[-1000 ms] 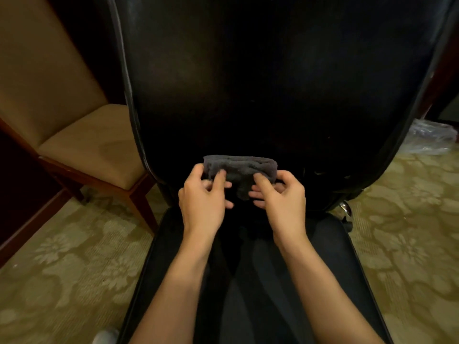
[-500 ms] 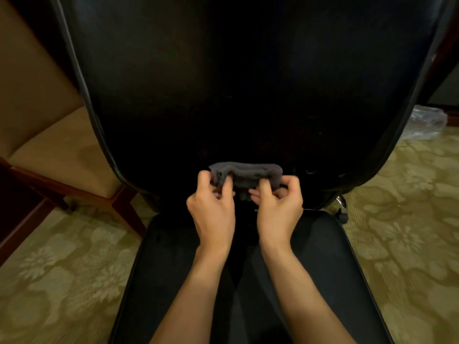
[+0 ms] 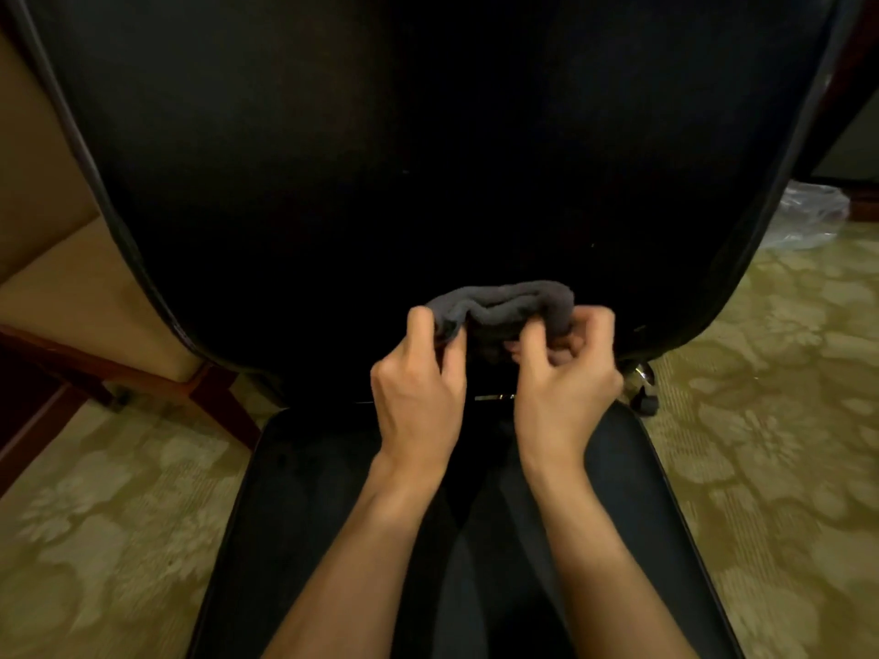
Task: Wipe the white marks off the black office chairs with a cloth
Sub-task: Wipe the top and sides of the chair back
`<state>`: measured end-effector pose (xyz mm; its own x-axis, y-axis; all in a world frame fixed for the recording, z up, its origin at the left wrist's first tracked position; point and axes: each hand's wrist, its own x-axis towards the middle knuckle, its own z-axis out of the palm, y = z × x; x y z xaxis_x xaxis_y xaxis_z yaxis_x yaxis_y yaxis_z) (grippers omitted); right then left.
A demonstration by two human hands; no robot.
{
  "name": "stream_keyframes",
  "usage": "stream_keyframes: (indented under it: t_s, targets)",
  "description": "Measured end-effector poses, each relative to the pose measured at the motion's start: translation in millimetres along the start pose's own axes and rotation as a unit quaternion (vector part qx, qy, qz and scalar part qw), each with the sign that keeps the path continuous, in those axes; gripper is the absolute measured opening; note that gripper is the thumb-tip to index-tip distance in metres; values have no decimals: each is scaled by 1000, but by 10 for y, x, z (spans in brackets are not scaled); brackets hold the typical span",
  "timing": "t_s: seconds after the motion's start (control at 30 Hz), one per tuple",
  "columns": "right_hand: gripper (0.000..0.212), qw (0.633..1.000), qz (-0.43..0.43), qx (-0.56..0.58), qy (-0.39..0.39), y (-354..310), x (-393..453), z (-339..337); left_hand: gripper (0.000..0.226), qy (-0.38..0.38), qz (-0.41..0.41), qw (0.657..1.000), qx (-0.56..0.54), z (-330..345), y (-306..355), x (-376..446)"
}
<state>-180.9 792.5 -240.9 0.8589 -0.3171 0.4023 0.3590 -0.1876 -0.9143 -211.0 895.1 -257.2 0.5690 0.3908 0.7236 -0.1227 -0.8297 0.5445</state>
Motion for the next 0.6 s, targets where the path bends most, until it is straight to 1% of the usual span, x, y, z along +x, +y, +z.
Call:
stream_keyframes:
  t_s: [0.13, 0.2, 0.27, 0.33, 0.43, 0.5, 0.6]
  targets:
    - [16, 996, 88, -34, -5, 378, -140, -33, 15, -63, -9, 998, 22, 166, -104, -248]
    - [14, 994, 97, -50, -14, 425, -130, -109, 15, -85, 11, 996, 36, 177, -86, -283]
    - [13, 997, 52, -62, -4, 333, -29, -204, 16, -81, 49, 994, 49, 163, -12, -185]
    - [15, 998, -25, -52, 26, 160, 117, -316, 16, -50, 88, 993, 58, 154, 129, -28]
    - [16, 989, -124, -52, 67, 8, 340, -462, 17, -17, 111, 992, 48, 187, 418, 155]
    - [14, 983, -145, -86, 68, 68, 442, -478, 21, -15, 93, 994, 55, 253, 512, 200]
    - [16, 979, -143, -133, 63, 326, 422, -464, 25, -52, 59, 994, 74, 343, 486, 84]
